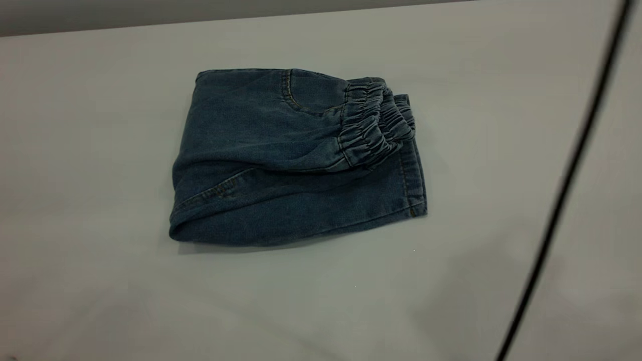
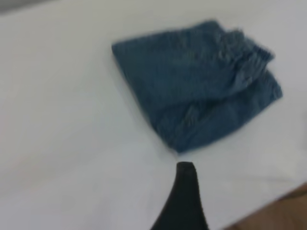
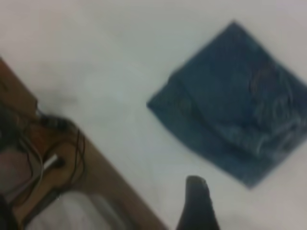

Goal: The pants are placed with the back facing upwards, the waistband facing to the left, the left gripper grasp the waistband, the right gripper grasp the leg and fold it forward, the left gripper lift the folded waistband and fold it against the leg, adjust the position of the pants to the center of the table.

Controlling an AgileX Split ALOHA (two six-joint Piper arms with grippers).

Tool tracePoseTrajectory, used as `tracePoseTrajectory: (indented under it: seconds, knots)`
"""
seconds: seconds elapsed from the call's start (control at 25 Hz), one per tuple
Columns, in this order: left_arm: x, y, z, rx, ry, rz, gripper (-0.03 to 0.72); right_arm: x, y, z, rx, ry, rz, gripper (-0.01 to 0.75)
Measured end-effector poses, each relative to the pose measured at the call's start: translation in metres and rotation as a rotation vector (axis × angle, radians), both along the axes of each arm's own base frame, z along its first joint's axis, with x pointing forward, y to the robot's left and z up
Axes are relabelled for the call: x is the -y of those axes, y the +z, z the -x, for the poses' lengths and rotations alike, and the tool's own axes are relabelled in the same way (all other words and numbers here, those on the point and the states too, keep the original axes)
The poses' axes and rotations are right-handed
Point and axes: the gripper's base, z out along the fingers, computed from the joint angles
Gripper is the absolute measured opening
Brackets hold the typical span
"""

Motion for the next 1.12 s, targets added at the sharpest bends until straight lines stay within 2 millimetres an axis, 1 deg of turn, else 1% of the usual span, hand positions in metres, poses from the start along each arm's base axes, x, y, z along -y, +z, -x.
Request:
tracePoseTrajectory:
  seconds: [0.12, 0.24, 0.4, 0.48, 0.64, 0.8, 1.0, 1.12]
  knots:
    - [-0.001, -0.025, 0.003, -0.063, 0.018, -0.005, 0.572, 0.016, -0.011, 0.018, 0.023, -0.01, -0.026, 0.437]
    - [-0.007, -0.044, 0.008, -0.094, 0.073, -0.023, 0.572, 0.035, -0.023, 0.038, 0.045, -0.018, -0.037, 0.437]
    - [-0.013, -0.059, 0.018, -0.083, 0.123, -0.026, 0.572, 0.059, -0.043, 0.061, 0.094, -0.034, -0.045, 0.437]
    - [-0.014, -0.061, 0.024, -0.056, 0.123, -0.017, 0.572, 0.072, -0.051, 0.073, 0.139, -0.045, -0.055, 0.437]
    - [-0.016, -0.066, 0.033, -0.011, 0.123, -0.004, 0.572, 0.098, -0.076, 0.098, 0.199, -0.059, -0.067, 0.437]
    - [-0.018, -0.065, 0.04, 0.047, 0.124, 0.014, 0.572, 0.119, -0.106, 0.121, 0.225, -0.064, -0.087, 0.437]
    - [-0.018, -0.064, 0.044, 0.071, 0.123, 0.022, 0.572, 0.136, -0.143, 0.143, 0.241, -0.063, -0.117, 0.437]
    - [-0.018, -0.064, 0.044, 0.071, 0.124, 0.022, 0.572, 0.147, -0.154, 0.156, 0.248, -0.056, -0.129, 0.437]
